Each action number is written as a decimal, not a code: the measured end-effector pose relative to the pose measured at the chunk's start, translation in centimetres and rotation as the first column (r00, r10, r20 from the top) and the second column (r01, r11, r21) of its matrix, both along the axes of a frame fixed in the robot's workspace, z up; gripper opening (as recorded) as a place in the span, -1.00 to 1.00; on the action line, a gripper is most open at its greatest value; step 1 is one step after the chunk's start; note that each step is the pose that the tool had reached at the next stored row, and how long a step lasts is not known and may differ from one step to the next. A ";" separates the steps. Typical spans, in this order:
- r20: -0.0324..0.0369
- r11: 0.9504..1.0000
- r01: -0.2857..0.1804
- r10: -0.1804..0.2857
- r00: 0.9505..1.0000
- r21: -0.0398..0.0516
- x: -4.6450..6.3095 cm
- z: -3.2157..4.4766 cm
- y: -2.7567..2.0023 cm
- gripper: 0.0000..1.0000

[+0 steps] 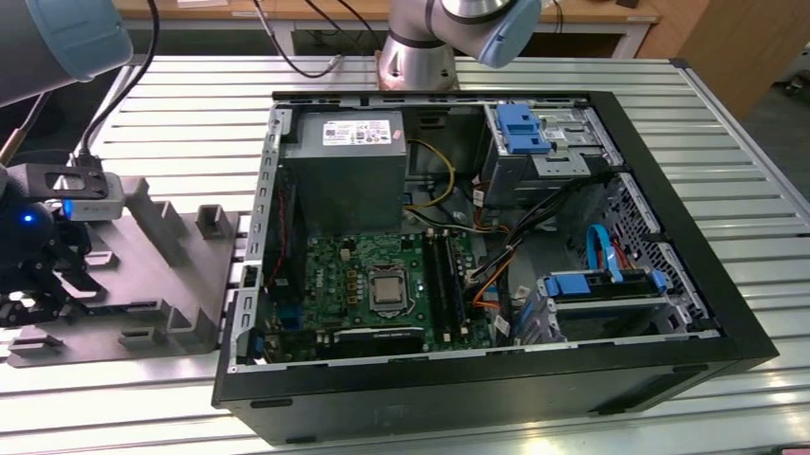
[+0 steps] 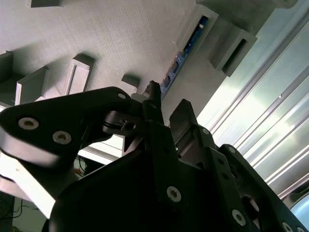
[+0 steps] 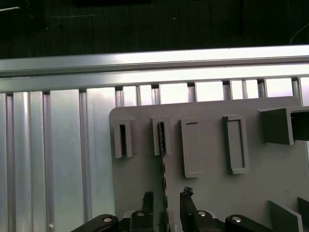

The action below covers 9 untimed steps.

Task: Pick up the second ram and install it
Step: 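Pick up the second ram and move it above second insertion slot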

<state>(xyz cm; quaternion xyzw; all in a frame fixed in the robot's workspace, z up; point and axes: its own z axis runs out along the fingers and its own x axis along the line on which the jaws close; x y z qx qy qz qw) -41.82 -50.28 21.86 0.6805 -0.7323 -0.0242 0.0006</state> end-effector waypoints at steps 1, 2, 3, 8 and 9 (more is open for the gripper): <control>0.000 1.000 0.000 0.000 1.000 0.000 0.0 0.00 0.00 -0.29; 0.000 1.000 0.000 0.000 1.000 0.000 0.0 0.00 0.00 -0.29; 0.000 1.000 -0.001 0.001 1.000 0.000 0.0 0.00 0.00 -0.29; 0.000 0.998 -0.062 0.062 0.998 0.000 0.0 -0.17 0.00 -0.29; 0.000 0.997 -0.076 0.076 0.997 0.000 0.0 -0.23 0.00 -0.29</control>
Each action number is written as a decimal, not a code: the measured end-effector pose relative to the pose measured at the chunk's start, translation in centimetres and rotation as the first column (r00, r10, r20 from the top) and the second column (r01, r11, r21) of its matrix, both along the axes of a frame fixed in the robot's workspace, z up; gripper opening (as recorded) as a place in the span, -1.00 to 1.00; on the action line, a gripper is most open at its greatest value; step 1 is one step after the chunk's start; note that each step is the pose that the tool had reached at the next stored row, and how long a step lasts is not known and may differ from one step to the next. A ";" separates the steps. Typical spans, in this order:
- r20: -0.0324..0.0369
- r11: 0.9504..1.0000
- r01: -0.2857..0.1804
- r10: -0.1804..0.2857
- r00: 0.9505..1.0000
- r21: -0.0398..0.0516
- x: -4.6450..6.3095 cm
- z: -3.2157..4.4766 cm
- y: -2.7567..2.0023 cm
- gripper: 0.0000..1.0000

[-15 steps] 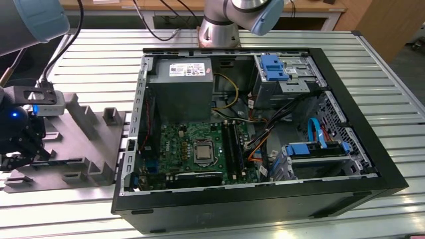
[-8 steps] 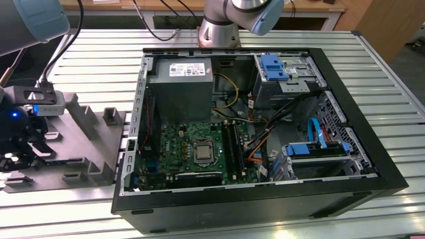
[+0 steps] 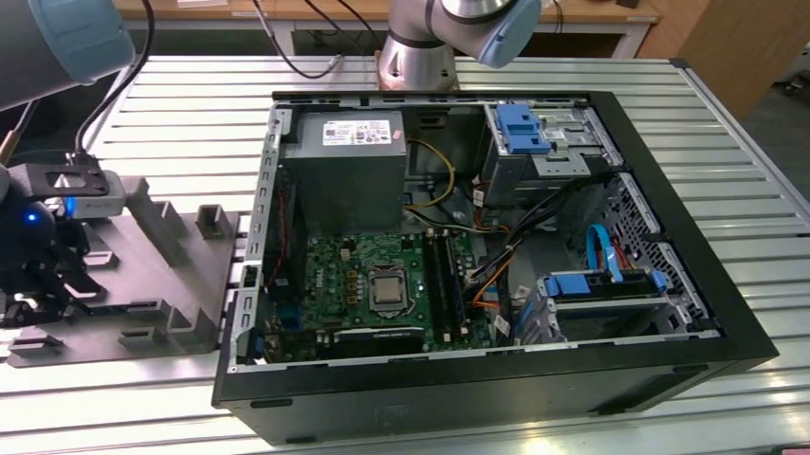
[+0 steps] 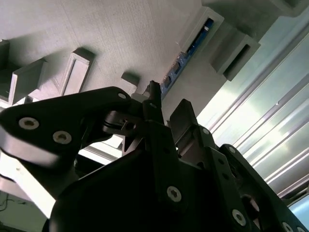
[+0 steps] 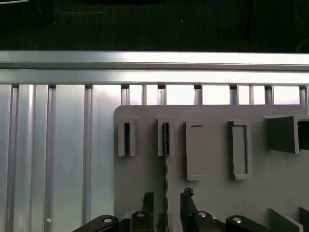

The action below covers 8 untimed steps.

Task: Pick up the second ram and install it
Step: 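Pick up the second ram and move it above second insertion slot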

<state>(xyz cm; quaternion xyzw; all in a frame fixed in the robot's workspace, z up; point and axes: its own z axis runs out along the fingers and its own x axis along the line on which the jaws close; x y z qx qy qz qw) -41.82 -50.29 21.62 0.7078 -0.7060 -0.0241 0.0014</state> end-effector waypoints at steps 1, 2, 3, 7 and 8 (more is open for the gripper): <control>0.000 1.000 -0.014 0.014 1.000 0.000 0.0 -0.10 0.00 -0.29; 0.001 1.000 -0.024 0.024 1.000 0.000 0.0 -0.21 0.00 -0.29; 0.001 1.000 -0.031 0.031 1.000 0.000 0.0 -0.30 0.00 -0.29; 0.001 0.999 -0.039 0.039 0.999 0.000 -0.2 -0.70 0.01 -0.29; 0.001 0.999 -0.040 0.040 0.999 0.000 -0.3 -0.87 0.00 -0.29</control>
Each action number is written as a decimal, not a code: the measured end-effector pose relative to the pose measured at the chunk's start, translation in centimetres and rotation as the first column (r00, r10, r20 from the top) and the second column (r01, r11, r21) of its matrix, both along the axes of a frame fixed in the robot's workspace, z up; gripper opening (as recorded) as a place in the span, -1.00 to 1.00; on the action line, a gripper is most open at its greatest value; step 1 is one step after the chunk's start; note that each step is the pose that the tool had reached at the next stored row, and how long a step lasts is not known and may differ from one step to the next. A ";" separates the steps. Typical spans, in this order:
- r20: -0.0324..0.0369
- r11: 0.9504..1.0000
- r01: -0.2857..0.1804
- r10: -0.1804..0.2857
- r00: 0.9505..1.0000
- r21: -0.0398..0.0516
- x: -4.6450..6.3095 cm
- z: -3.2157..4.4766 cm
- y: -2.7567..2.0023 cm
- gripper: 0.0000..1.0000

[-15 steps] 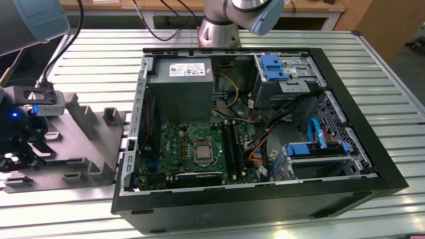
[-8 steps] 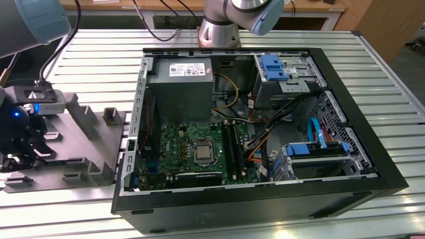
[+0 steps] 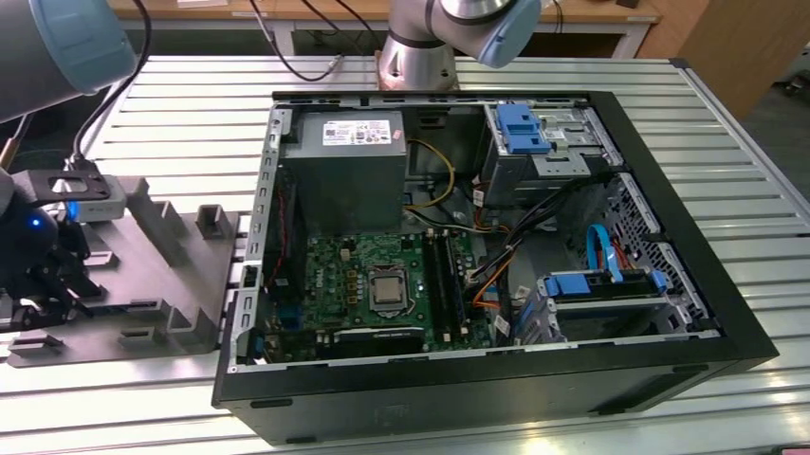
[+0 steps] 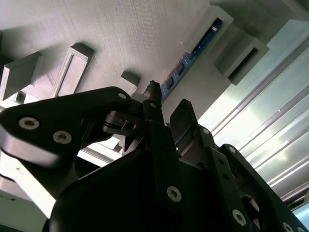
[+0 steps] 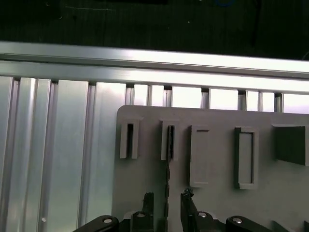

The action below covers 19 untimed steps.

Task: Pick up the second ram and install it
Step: 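Pick up the second ram and move it above second insertion slot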

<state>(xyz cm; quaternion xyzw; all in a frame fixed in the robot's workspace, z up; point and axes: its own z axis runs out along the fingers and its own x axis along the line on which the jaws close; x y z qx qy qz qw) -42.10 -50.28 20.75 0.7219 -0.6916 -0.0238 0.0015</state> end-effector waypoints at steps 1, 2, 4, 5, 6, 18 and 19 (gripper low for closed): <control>0.000 1.000 -0.001 0.001 1.000 0.000 0.0 -0.17 0.00 -0.29; 0.000 1.000 -0.002 0.002 1.000 0.000 -0.1 -0.30 0.00 -0.29; 0.000 1.000 -0.004 0.004 1.000 0.000 -0.1 -0.52 -0.01 -0.29; 0.000 1.000 -0.005 0.005 1.000 0.000 -0.2 -0.63 0.00 -0.29; 0.000 1.000 -0.005 0.005 1.000 0.000 -0.2 -0.72 0.00 -0.29; 0.000 1.000 -0.006 0.006 1.000 0.000 -0.2 -0.97 0.00 -0.46; 0.000 1.000 -0.006 0.006 1.000 0.000 -0.2 -0.98 0.00 -0.46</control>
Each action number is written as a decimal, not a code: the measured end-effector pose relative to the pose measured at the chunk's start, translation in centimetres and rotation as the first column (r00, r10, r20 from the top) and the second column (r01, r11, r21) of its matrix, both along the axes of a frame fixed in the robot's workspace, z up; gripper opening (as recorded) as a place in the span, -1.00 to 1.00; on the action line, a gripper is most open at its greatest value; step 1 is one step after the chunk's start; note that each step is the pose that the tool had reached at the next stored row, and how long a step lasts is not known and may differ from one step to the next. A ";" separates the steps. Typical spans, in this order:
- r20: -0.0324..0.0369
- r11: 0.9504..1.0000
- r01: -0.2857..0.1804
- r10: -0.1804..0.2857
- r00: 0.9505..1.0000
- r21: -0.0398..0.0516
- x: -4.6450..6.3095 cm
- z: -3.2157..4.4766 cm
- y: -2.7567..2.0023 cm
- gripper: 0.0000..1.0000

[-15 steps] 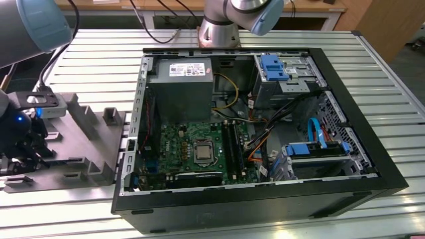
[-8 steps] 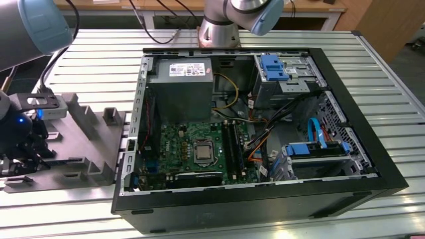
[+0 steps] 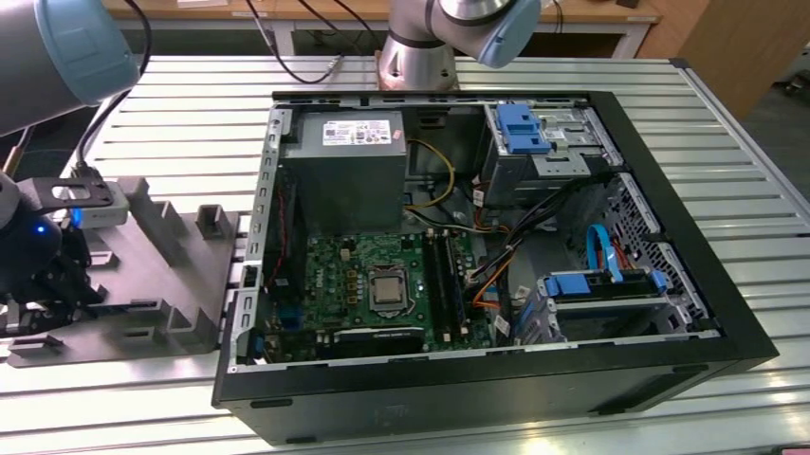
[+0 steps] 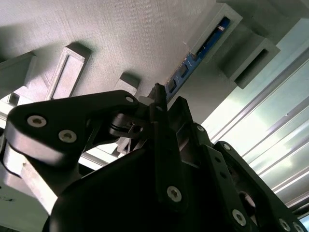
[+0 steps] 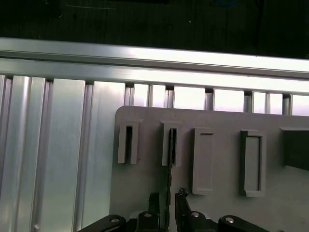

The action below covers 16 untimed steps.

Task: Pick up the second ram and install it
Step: 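Pick up the second ram and move it above second insertion slot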

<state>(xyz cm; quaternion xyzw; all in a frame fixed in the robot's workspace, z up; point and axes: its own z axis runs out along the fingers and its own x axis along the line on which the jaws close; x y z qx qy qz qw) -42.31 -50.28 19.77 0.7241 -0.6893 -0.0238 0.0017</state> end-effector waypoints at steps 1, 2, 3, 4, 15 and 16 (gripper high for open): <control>0.000 1.000 0.000 0.000 1.000 0.000 0.0 0.00 0.00 -0.46; 0.000 1.000 0.000 0.000 1.000 0.000 0.0 -0.01 0.00 -0.46; 0.000 1.000 0.000 0.000 1.000 0.000 0.0 -0.01 0.00 -0.46; 0.000 1.000 0.000 0.000 1.000 0.000 0.0 -0.01 0.00 -0.46; 0.012 1.000 0.000 0.000 1.000 0.001 0.0 0.16 0.00 -0.46; 0.012 1.000 0.000 0.000 1.000 0.001 0.0 0.16 0.00 -0.46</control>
